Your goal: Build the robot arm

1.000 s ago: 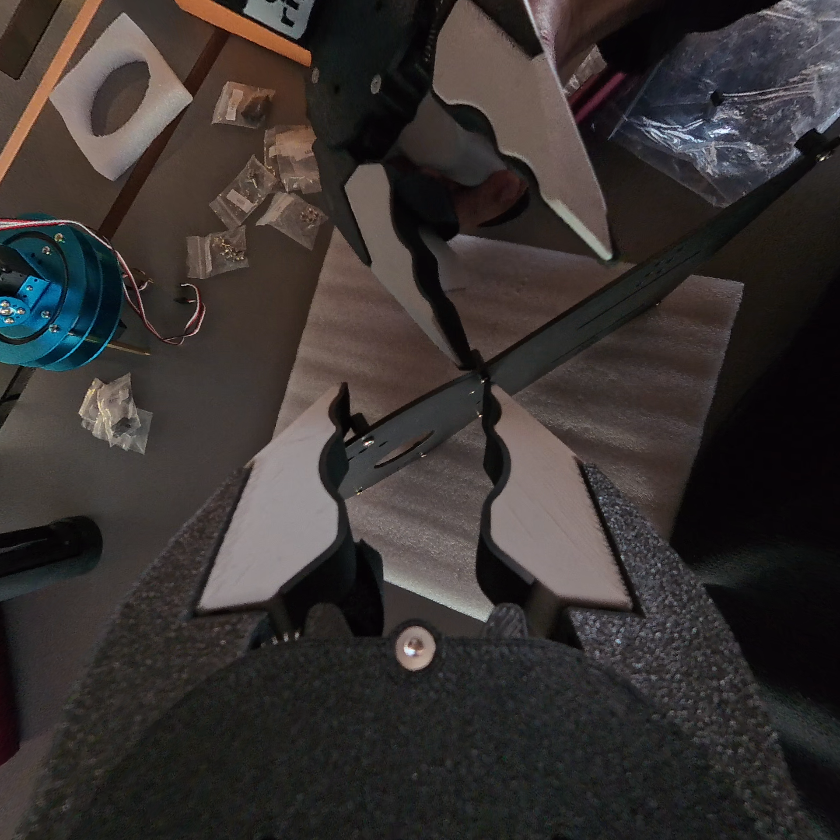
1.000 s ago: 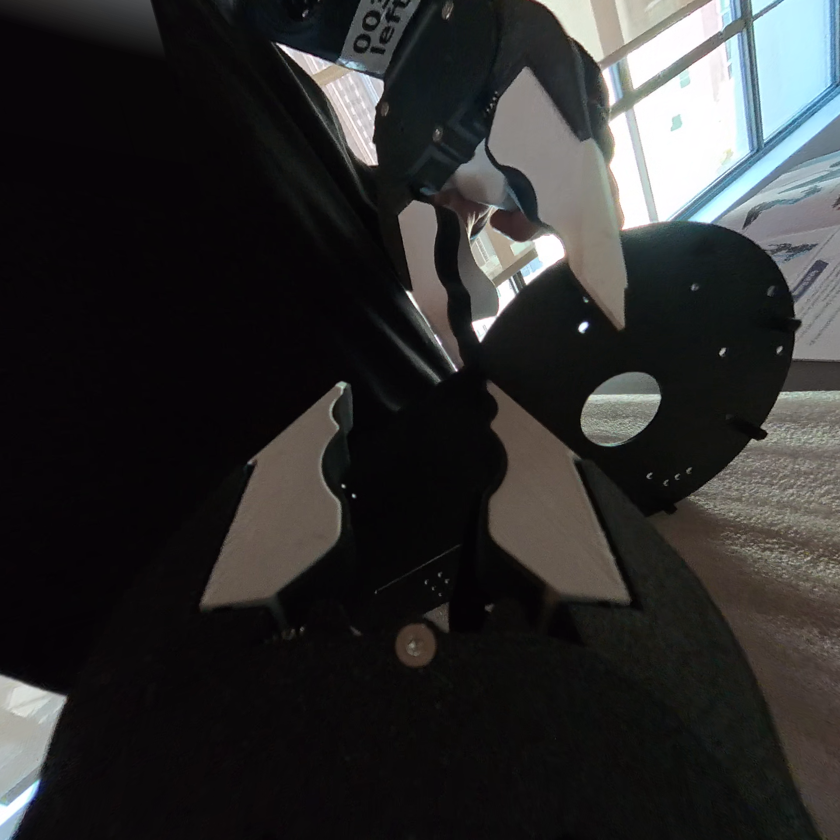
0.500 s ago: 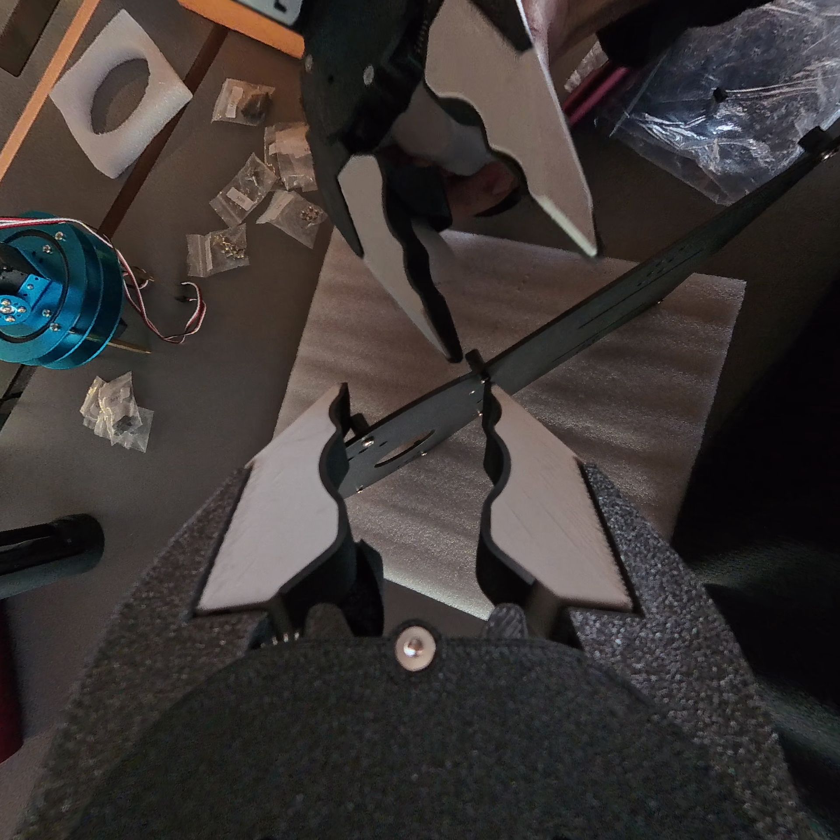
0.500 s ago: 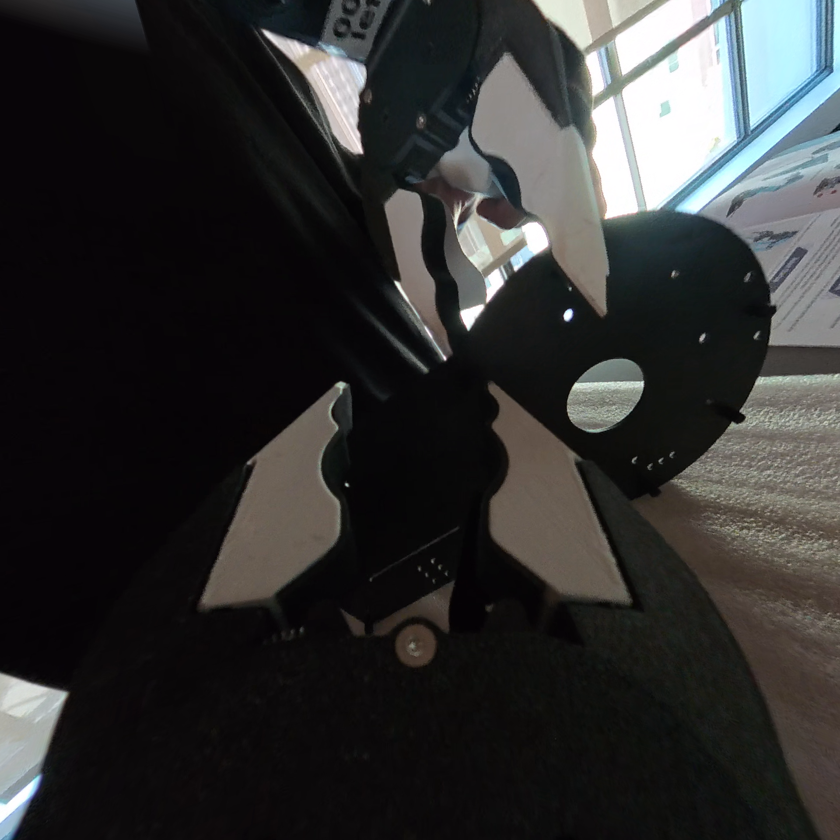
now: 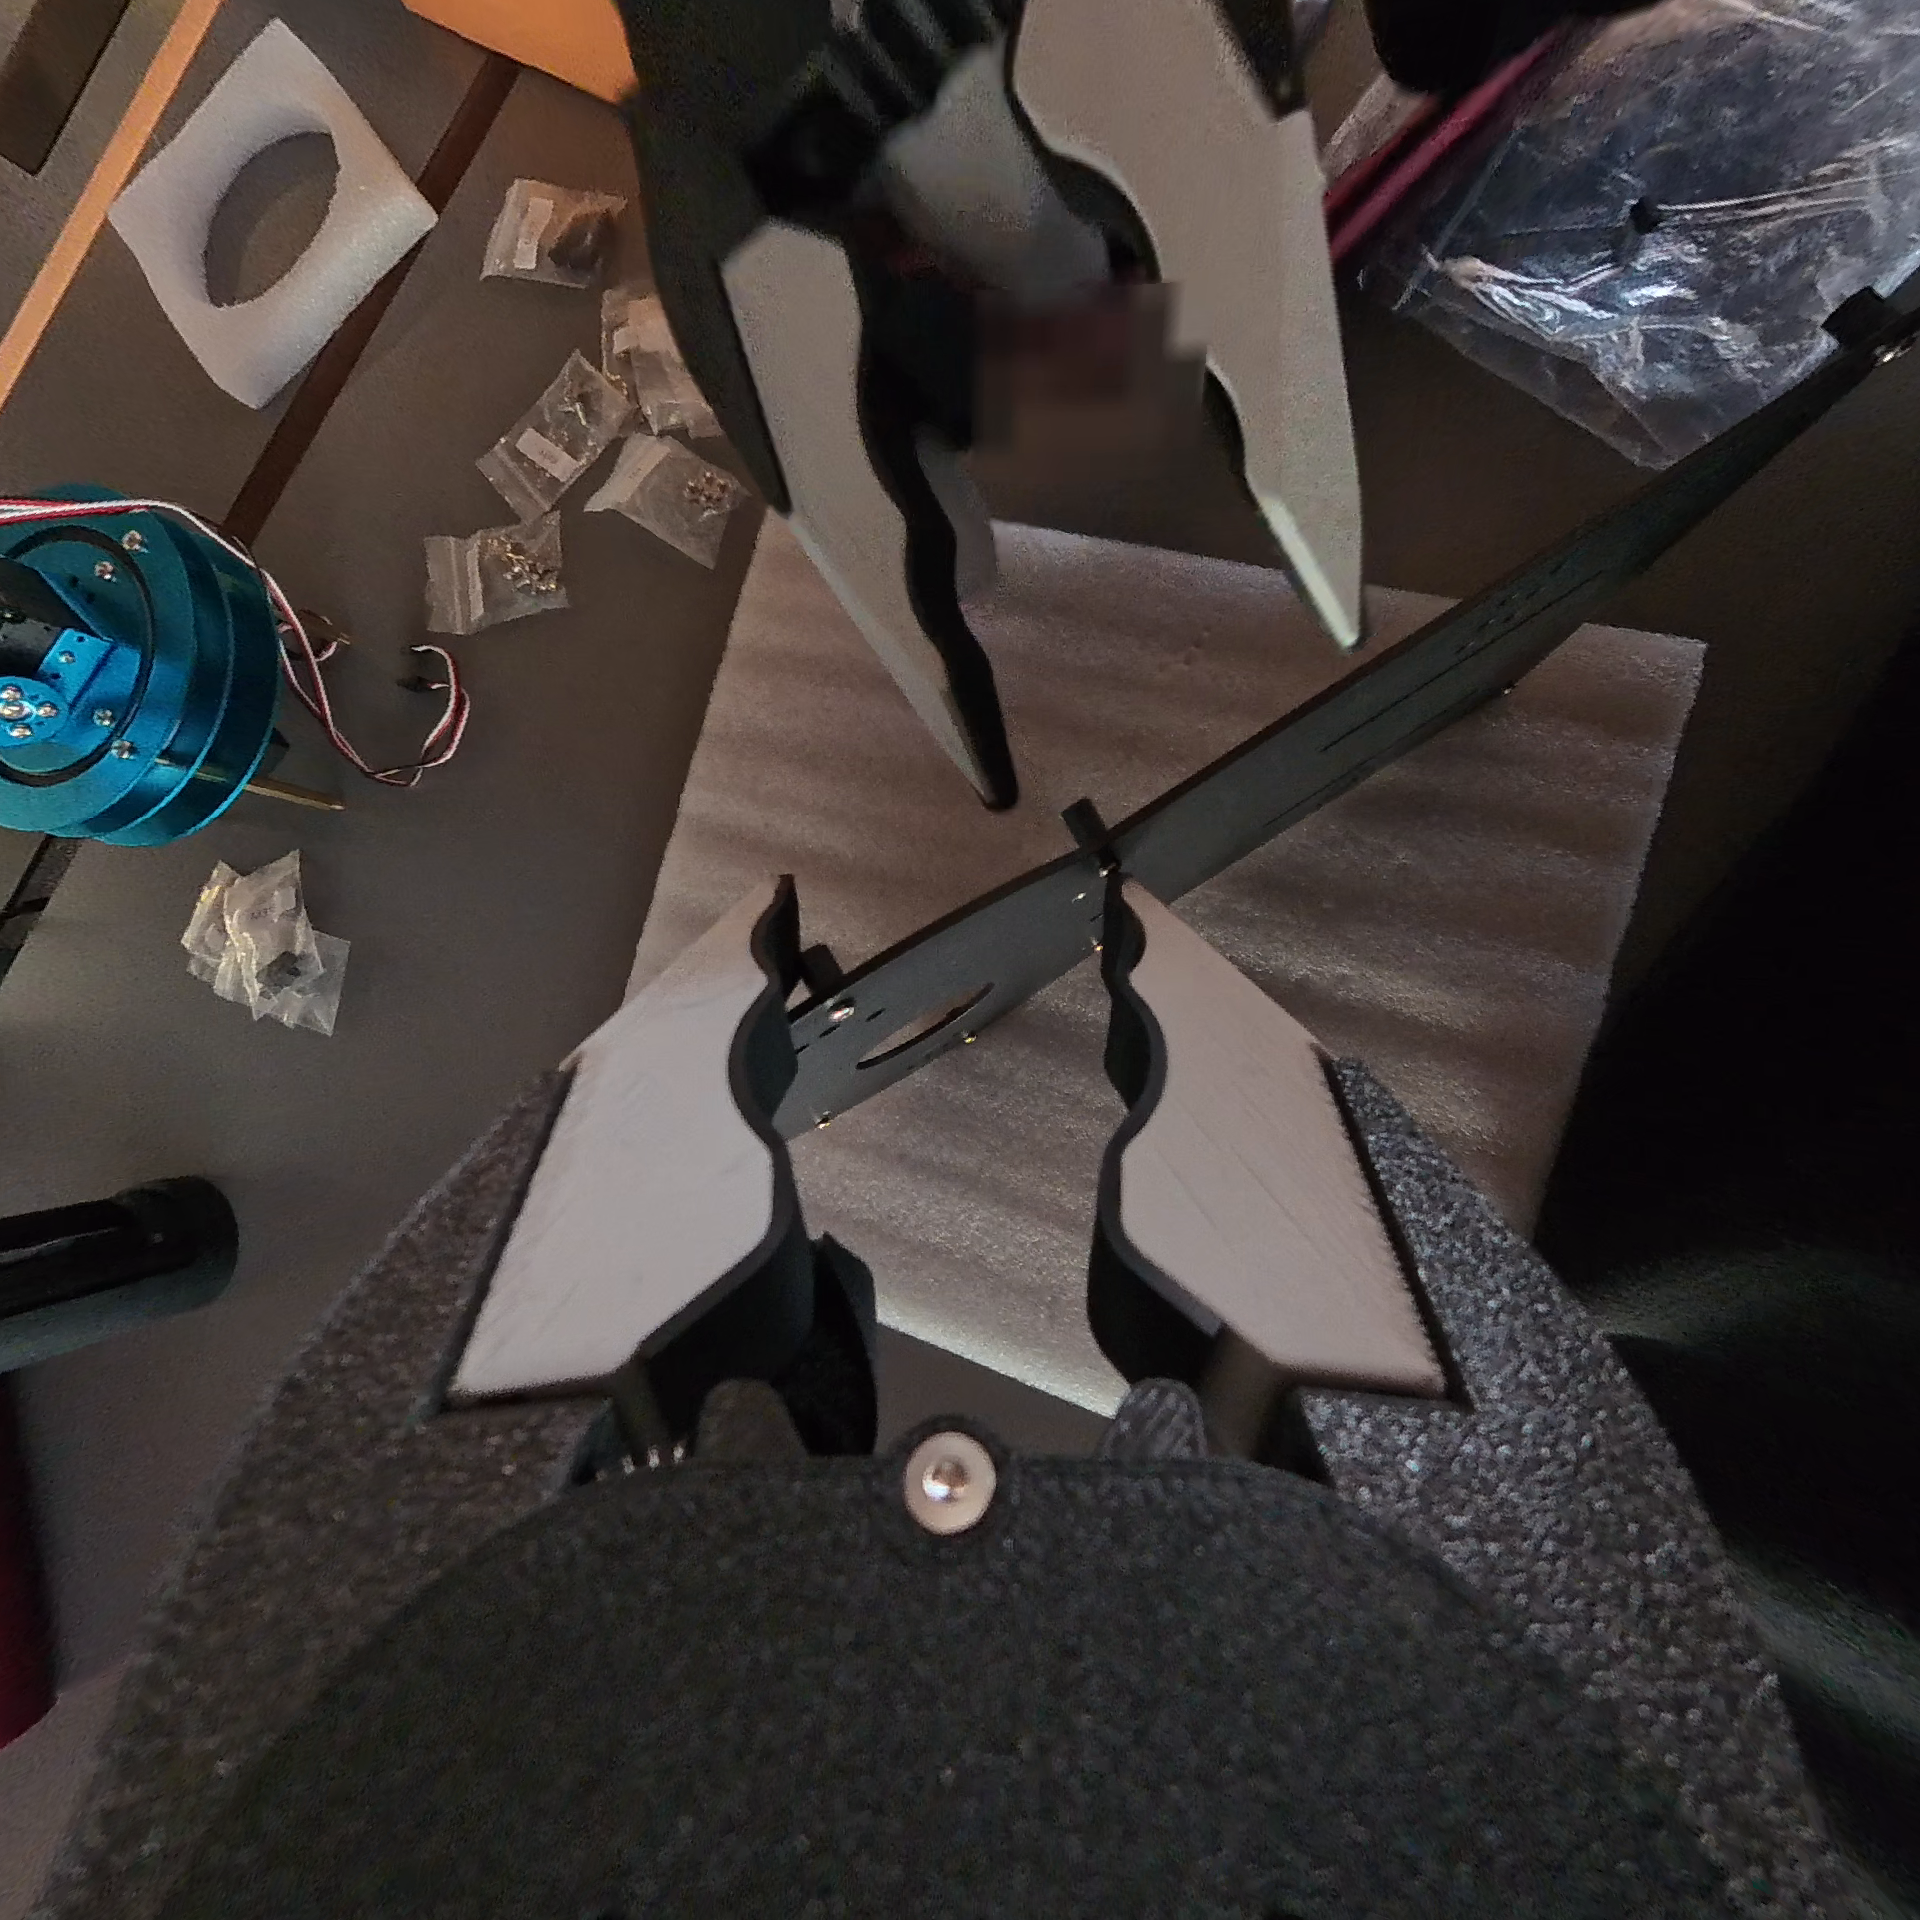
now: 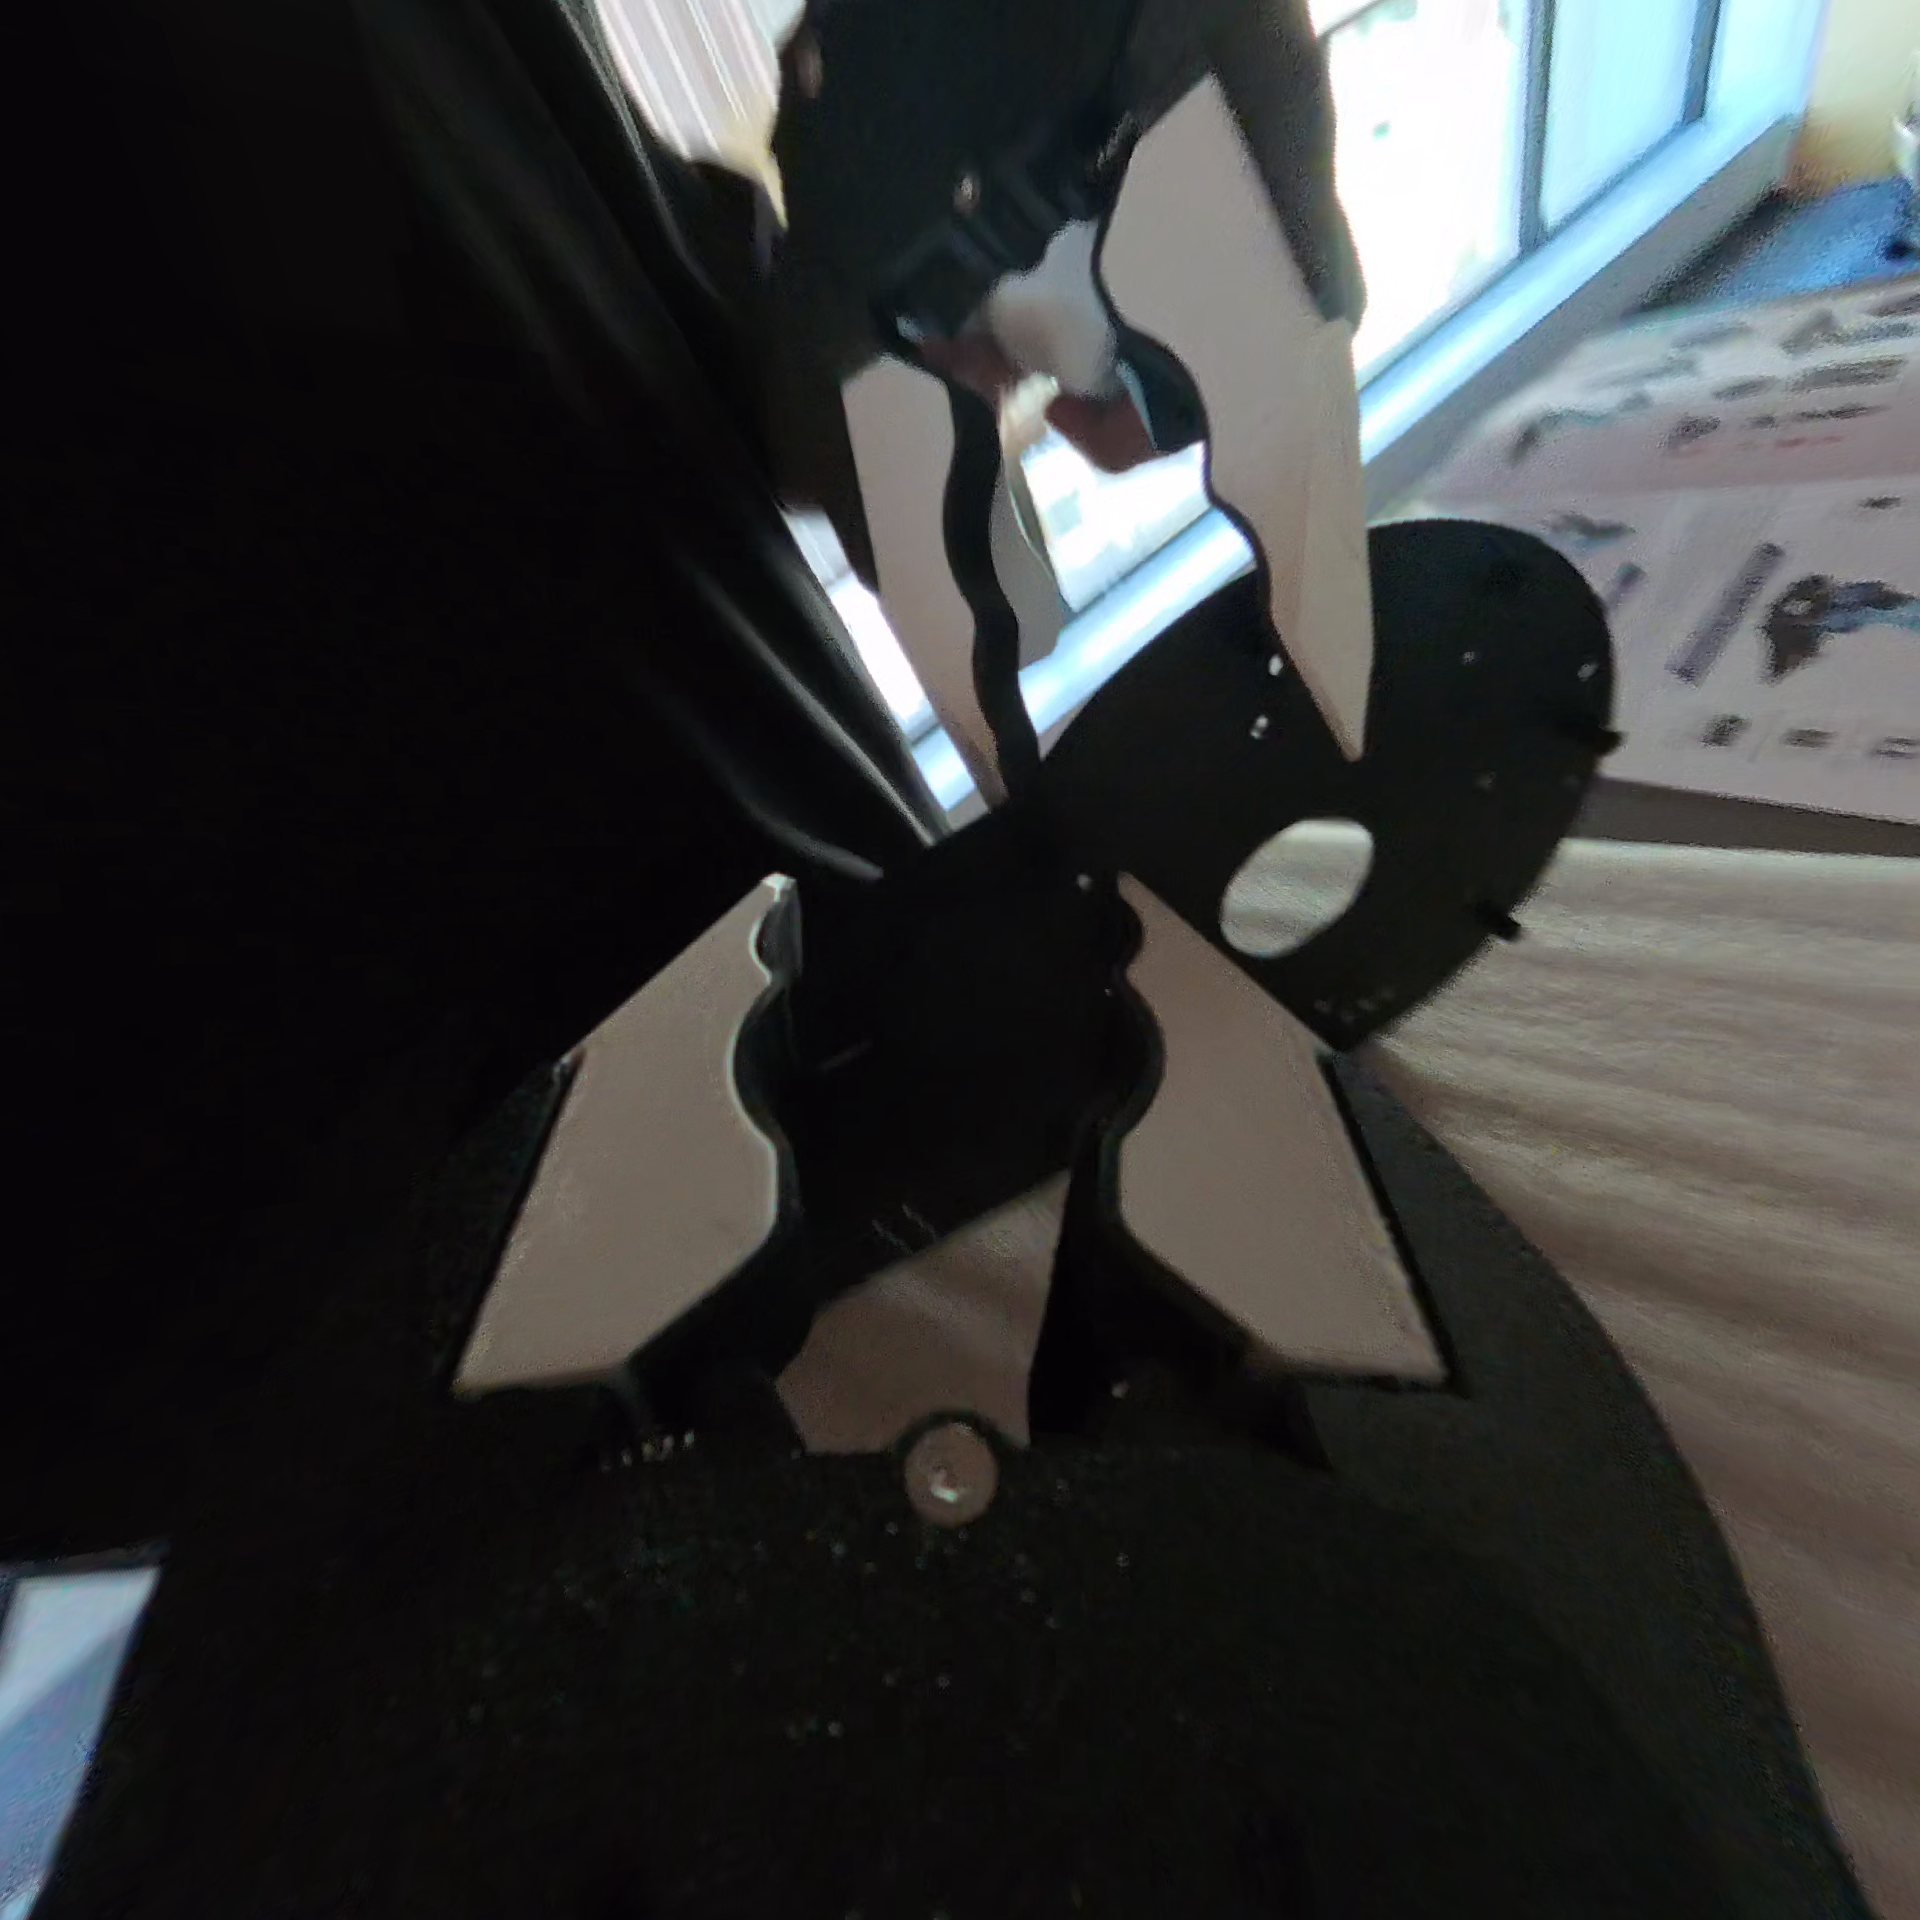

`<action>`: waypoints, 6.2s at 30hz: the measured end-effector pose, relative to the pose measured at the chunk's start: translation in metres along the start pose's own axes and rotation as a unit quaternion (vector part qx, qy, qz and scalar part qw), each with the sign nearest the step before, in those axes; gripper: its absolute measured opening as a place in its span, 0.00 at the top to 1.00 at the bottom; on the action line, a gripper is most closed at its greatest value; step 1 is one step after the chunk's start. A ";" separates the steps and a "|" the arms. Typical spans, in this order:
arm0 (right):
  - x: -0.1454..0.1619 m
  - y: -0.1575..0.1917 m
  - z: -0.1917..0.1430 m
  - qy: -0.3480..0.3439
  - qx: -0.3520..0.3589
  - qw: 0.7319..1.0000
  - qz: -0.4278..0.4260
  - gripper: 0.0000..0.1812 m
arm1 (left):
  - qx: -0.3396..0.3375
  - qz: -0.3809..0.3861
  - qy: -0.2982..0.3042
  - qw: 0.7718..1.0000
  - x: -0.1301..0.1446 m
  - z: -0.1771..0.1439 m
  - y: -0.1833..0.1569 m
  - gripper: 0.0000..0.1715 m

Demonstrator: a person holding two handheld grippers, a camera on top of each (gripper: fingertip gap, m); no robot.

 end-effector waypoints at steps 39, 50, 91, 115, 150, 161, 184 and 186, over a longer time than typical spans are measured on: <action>-0.009 0.009 0.031 0.378 0.005 0.887 -0.265 0.77 | 0.004 0.002 -0.003 1.000 -0.002 0.004 0.002 0.65; -0.005 0.006 0.033 0.397 -0.012 0.878 -0.267 0.75 | 0.002 0.002 -0.004 1.000 -0.001 0.003 0.002 0.65; -0.012 0.018 0.031 0.403 0.009 0.840 -0.362 0.76 | -0.002 0.002 -0.019 1.000 0.000 0.002 0.002 0.65; -0.006 0.017 0.033 0.415 0.026 0.815 -0.403 0.81 | 0.005 0.004 -0.016 1.000 0.001 0.001 0.002 0.66; 0.001 0.011 0.041 0.421 0.052 0.811 -0.402 0.81 | 0.003 0.007 -0.020 1.000 0.001 0.003 0.001 0.65; 0.005 0.008 0.038 0.425 0.052 0.798 -0.423 0.78 | 0.004 0.007 -0.022 1.000 0.000 0.003 0.002 0.65; 0.007 0.001 0.032 0.452 0.063 0.777 -0.434 0.74 | 0.002 0.020 -0.016 1.000 -0.001 0.007 0.003 0.65; -0.005 0.007 0.030 0.445 0.069 0.781 -0.433 0.76 | 0.002 0.020 -0.016 1.000 -0.001 0.007 0.003 0.65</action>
Point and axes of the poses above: each gripper's, where its closed fingertips meet, z out along the fingers, x out of its underside, y = z × x across the jaws, the point moved 7 cm from there along -z, back along the fingers, and after that the axes turned 15 degrees about -y, right-handed, at the moved point
